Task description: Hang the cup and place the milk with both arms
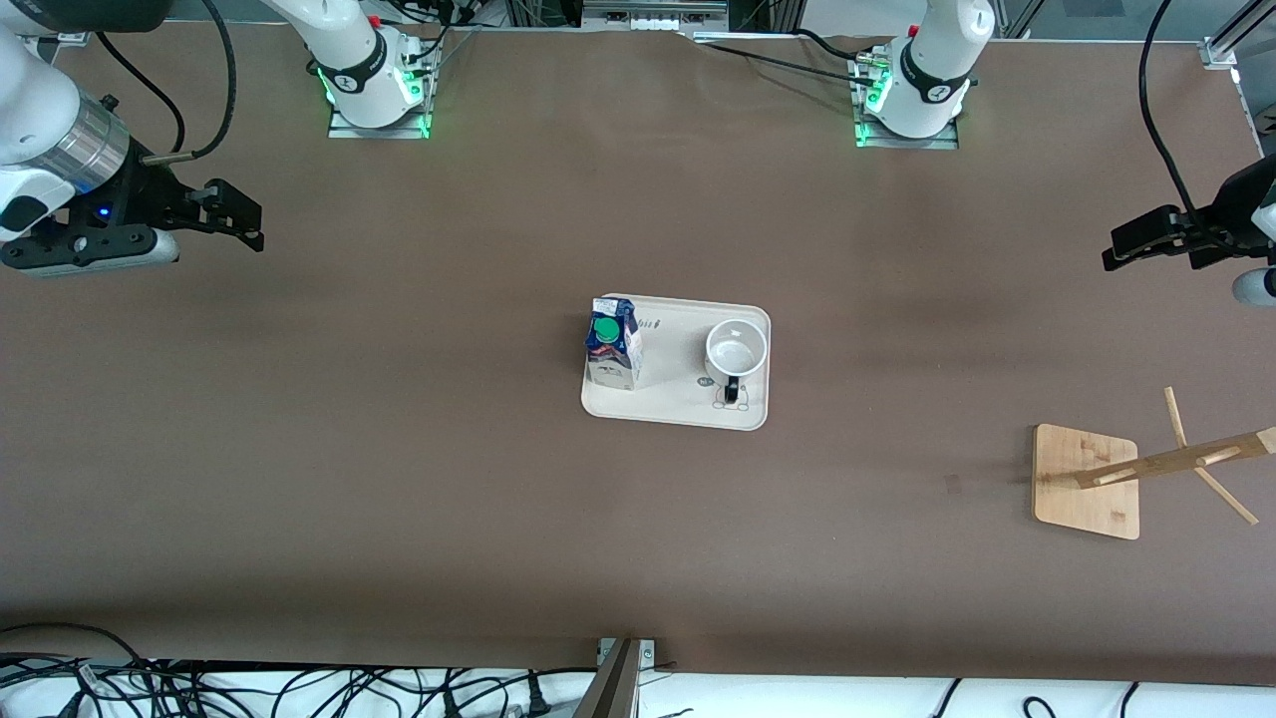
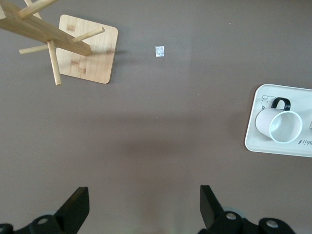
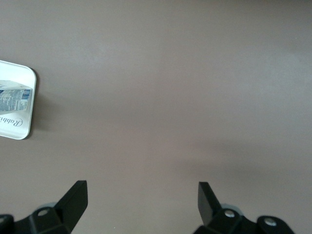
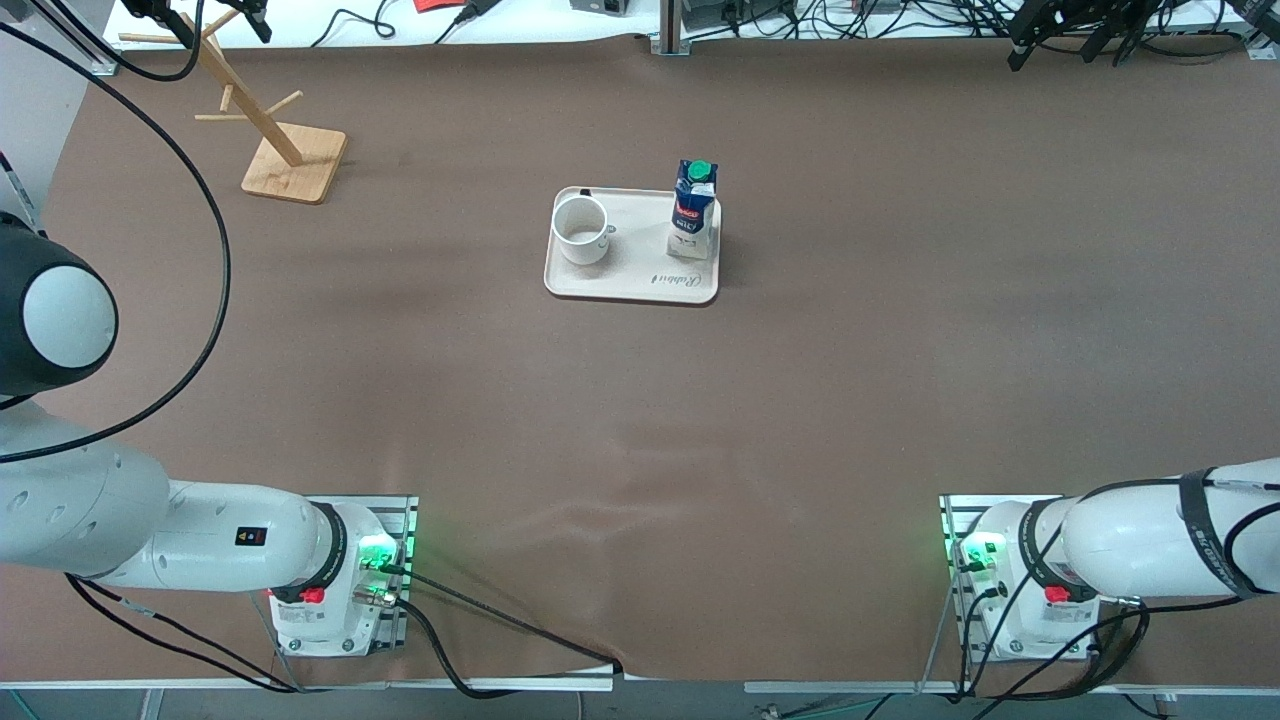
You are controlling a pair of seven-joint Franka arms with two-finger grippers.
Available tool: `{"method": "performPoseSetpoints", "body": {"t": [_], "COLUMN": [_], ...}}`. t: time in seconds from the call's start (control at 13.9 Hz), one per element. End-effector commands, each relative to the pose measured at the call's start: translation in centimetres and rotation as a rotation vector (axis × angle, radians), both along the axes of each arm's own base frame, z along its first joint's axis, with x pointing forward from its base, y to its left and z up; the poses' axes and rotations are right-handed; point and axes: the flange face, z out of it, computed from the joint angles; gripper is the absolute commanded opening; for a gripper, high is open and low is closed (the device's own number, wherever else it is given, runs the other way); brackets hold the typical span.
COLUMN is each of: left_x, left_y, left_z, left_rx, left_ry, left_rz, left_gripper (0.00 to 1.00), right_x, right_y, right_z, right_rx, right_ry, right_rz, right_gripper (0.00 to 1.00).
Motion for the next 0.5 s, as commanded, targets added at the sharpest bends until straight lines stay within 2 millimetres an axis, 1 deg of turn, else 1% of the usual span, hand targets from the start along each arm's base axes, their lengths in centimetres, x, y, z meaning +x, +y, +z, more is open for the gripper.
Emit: {"method": "performPoseSetpoints", "body": {"t": [0.0, 0.14, 0.29, 0.43], "left_x": [-0.3, -0.3, -0.3, -0.3], "left_y": [0.3, 0.3, 0.3, 0.3], "left_z": [0.6, 0.6, 0.6, 0.6], "left_rx": [0.013, 0.013, 0.013, 0.013], "left_ry": [0.002, 0.002, 0.002, 0.002], "left_rz": [-0.013, -0.013, -0.013, -0.013], "left_gripper": [1.0, 1.0, 1.0, 1.0], "right_x": [0.1, 0.6, 0.6, 1.3], "right_y": [-0.1, -0.1, 0.3, 0.4], "right_z": [0.5, 1.3, 1.4, 1.2], "right_rx": [-0.019, -0.017, -0.02, -0.008], "right_ry": [-0.02, -0.043, -0.047, -0.047], "right_rz": [-0.005, 0.007, 0.006, -0.003], "right_gripper": [1.0, 1.0, 1.0, 1.0]}}
